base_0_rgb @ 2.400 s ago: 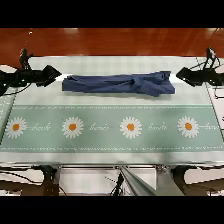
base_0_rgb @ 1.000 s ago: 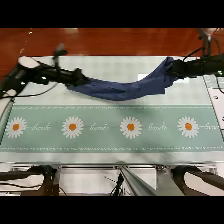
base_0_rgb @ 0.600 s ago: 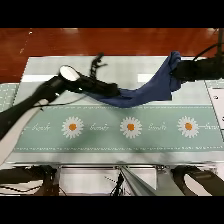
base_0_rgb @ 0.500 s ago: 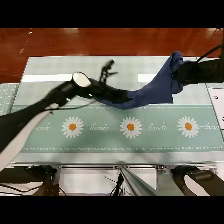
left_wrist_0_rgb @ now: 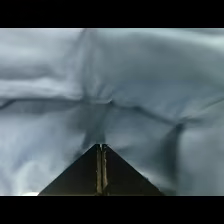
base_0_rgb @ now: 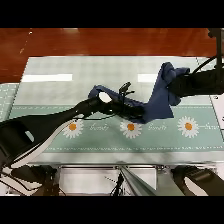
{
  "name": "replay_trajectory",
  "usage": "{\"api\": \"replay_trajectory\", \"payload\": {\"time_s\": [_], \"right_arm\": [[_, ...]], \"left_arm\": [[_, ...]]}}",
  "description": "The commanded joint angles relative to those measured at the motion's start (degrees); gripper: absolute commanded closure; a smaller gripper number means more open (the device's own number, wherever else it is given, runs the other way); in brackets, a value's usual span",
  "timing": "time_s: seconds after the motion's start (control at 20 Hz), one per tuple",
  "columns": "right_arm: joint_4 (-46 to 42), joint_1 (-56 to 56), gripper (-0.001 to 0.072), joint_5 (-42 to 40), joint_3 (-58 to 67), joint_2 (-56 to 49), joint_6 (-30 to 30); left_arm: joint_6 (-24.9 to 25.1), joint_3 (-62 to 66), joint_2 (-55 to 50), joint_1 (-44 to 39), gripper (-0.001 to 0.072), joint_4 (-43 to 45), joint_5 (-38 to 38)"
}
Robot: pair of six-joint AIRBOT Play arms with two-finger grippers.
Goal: Fold the shirts.
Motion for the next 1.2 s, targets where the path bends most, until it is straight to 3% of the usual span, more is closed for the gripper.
{"api": "replay_trajectory", "payload": {"time_s": [0.0, 0.3, 0.6, 0.8, 0.95, 1.0, 1.1, 1.15], "right_arm": [[-6.3, 0.6, 0.0691, 1.9, 0.0, 0.1, 0.6], [-9.0, 5.8, 0.0691, -2.9, 0.0, -3.9, -1.5], [-5.6, 13.4, 0.0691, -22.7, 0.0, -18.5, 2.0], [-0.2, 16.9, 0.0690, -34.1, 0.0, -29.7, 2.1], [4.7, 19.1, 0.0689, -40.1, 0.0, -36.6, 2.3], [8.2, 19.5, 0.0667, -42.6, 0.0, -38.3, 2.3], [15.0, 19.5, 0.0379, -48.7, 0.0, -39.6, 2.2], [16.8, 19.5, 0.0352, -51.3, 0.0, -39.3, 2.2]], "left_arm": [[2.3, 0.0, 3.5, 4.8, 0.0691, -0.3, -0.2], [2.0, 0.0, 21.7, 23.8, 0.0691, 14.6, -3.3], [0.6, 0.0, 39.7, 42.9, 0.0690, 14.6, -15.1], [0.6, 0.0, 49.0, 48.2, 0.0689, 14.6, -25.1], [0.6, 0.0, 52.0, 47.8, 0.0689, 14.6, -30.4], [0.6, 0.0, 52.3, 47.5, 0.0689, 14.6, -31.8], [0.6, -0.9, 52.4, 47.0, 0.0689, 14.6, -32.6], [0.6, -1.8, 52.3, 46.9, 0.0689, 14.6, -32.6]]}}
